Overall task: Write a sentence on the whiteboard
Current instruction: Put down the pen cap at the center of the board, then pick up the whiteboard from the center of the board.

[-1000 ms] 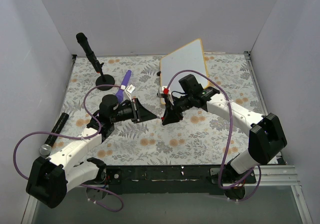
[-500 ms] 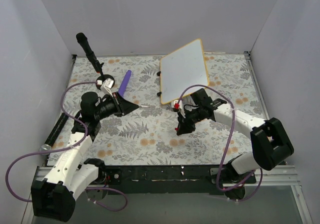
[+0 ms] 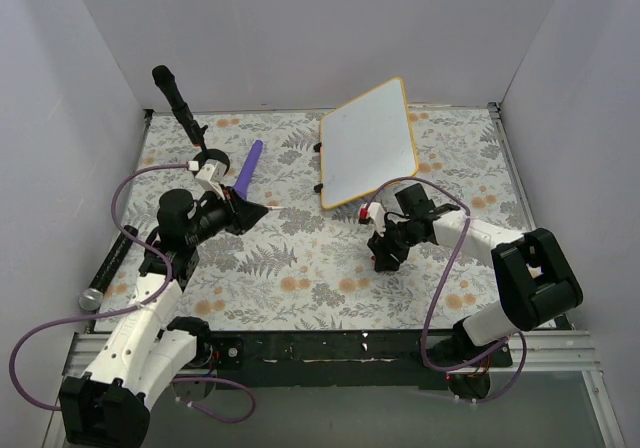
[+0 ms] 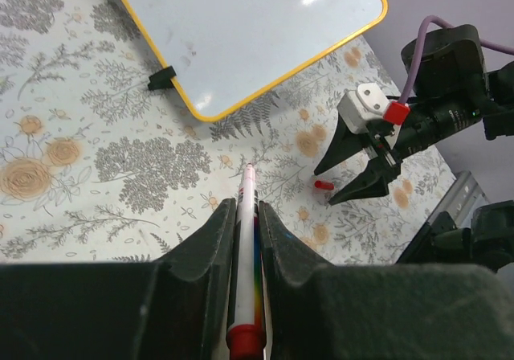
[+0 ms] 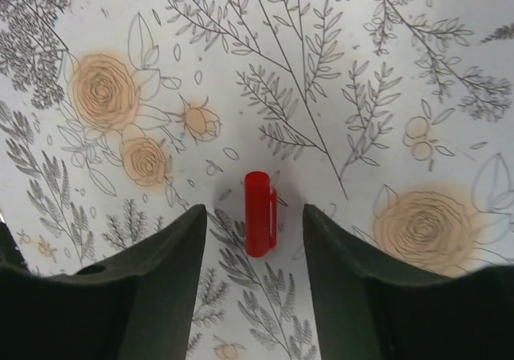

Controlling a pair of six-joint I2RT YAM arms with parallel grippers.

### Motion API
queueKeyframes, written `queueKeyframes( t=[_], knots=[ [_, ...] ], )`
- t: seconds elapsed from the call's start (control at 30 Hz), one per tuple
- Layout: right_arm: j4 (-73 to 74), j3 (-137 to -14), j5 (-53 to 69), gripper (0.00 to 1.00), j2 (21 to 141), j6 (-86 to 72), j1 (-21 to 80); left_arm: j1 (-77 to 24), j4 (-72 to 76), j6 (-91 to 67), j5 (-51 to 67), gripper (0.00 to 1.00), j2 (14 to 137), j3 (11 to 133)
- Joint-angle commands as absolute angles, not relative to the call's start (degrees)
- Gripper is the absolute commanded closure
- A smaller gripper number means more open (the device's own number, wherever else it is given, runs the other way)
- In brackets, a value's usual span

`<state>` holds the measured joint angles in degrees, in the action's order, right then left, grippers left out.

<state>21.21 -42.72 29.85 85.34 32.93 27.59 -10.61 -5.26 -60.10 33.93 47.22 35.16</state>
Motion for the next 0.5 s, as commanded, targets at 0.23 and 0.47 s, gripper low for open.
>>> queueKeyframes(
  t=[0.23, 0.47],
  knots=[
    [37.1, -59.7, 37.8, 0.19, 81.0, 38.1, 16.8, -10.5, -1.2, -56.5, 29.7, 1.00, 42.2, 32.5],
    [29.4, -63.5, 49.4, 0.21, 77.3, 22.4, 7.4, -10.5, -0.7, -56.7, 29.7, 1.00, 40.8, 32.1]
  ],
)
